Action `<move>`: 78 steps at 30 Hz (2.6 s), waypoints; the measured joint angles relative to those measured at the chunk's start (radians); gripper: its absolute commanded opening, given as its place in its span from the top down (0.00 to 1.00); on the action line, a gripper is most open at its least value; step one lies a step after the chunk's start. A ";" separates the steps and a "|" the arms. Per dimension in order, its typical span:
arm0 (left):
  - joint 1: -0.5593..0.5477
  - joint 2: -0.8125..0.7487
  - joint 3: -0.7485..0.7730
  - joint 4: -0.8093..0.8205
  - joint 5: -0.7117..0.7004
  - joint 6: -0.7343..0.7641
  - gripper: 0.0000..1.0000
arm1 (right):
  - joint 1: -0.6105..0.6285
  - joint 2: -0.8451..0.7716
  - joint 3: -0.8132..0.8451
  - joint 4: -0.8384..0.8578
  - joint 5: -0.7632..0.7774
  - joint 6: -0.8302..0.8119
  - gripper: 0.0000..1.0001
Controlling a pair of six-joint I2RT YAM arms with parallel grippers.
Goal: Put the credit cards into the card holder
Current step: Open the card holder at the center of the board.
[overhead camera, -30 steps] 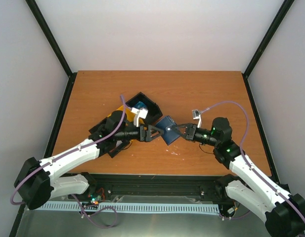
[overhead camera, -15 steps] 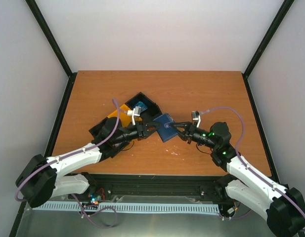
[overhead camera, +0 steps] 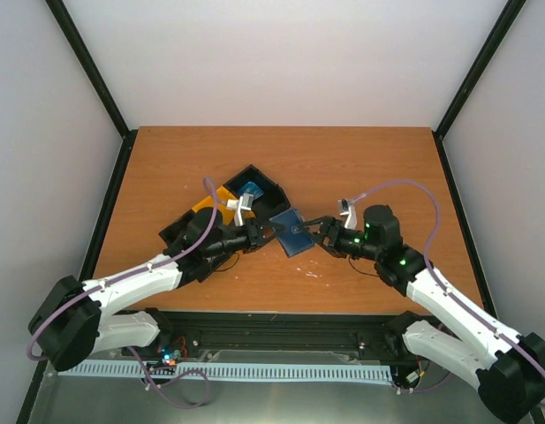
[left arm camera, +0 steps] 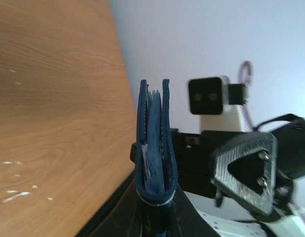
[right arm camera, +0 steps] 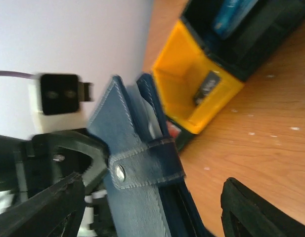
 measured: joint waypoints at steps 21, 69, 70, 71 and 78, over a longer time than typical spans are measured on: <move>0.008 0.092 0.140 -0.453 -0.101 0.360 0.99 | 0.328 0.489 0.478 -0.610 0.644 -0.330 0.46; 0.008 0.103 0.194 -0.509 0.011 0.586 0.99 | 0.222 0.423 0.360 -0.610 0.571 -0.384 0.73; 0.008 0.103 0.194 -0.509 0.013 0.586 0.99 | 0.222 0.422 0.359 -0.601 0.558 -0.383 0.74; 0.008 0.102 0.194 -0.509 0.014 0.587 0.99 | 0.222 0.420 0.359 -0.589 0.549 -0.383 0.77; 0.008 0.102 0.194 -0.510 0.016 0.586 0.98 | 0.216 0.405 0.349 -0.525 0.472 -0.391 0.97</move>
